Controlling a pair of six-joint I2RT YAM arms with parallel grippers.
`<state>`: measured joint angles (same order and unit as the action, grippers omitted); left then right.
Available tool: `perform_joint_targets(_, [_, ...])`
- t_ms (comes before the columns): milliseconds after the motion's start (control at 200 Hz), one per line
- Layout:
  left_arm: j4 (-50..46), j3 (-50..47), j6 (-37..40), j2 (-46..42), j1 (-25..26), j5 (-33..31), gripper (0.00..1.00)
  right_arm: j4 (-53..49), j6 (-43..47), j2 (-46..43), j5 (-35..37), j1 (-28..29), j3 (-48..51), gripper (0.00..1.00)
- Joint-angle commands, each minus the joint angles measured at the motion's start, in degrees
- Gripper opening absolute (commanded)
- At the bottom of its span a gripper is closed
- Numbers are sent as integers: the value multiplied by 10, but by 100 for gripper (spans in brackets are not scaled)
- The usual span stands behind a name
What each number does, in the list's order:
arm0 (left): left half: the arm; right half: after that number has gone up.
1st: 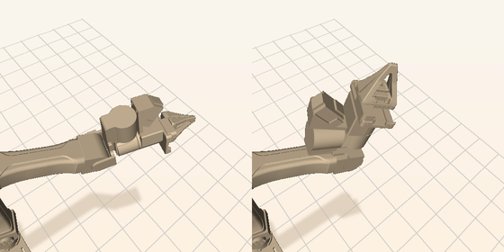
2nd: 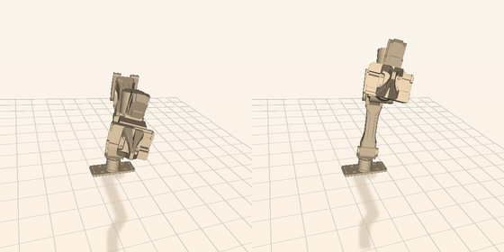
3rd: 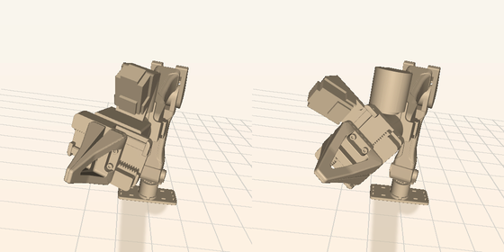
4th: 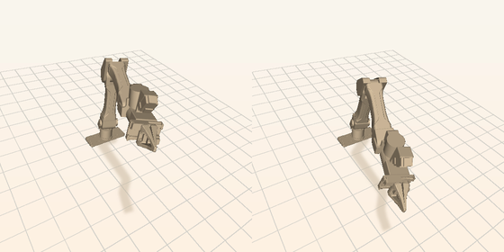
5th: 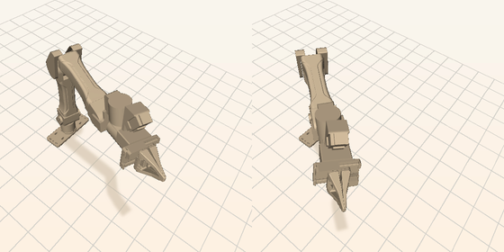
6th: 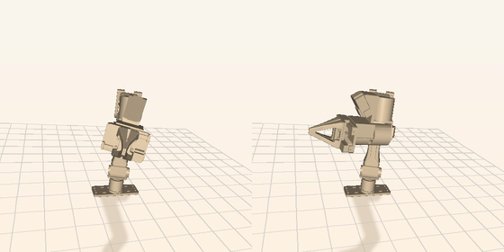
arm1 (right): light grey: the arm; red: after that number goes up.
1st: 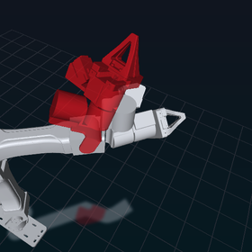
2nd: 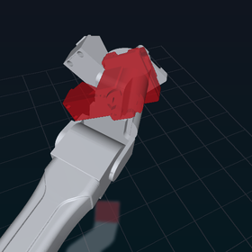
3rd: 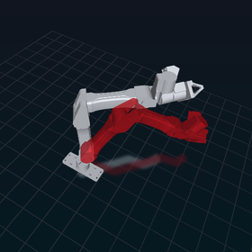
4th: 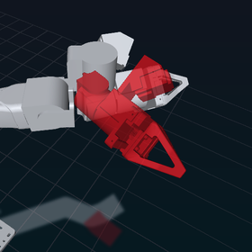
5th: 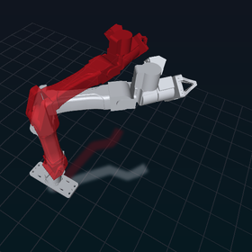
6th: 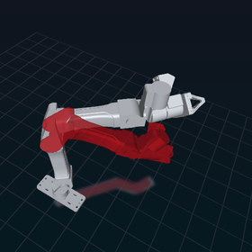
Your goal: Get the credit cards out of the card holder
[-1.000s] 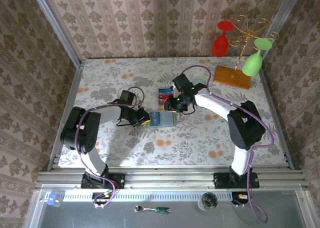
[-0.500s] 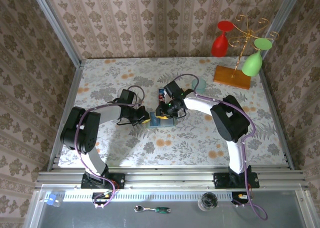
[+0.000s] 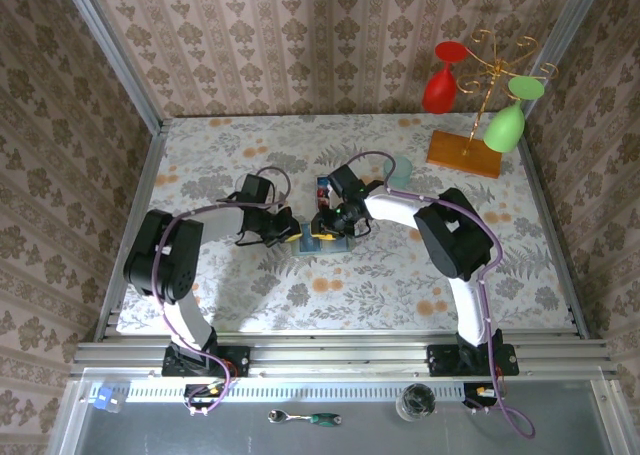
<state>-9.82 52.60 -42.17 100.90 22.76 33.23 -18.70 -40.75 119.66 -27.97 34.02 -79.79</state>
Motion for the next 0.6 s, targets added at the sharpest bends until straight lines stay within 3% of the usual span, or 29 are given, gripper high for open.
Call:
perform_joint_targets(0, [-4, 0, 13, 16, -4, 4, 0, 6, -4, 7, -12, 2, -19, 26])
perform_joint_targets(540, [-17, -12, 16, -5, -4, -12, 0, -15, 0, 20, -4, 2, -27, 25])
perform_joint_targets(595, [-17, -11, 15, -15, -5, -13, 4, -21, 2, 22, -1, 2, -31, 25])
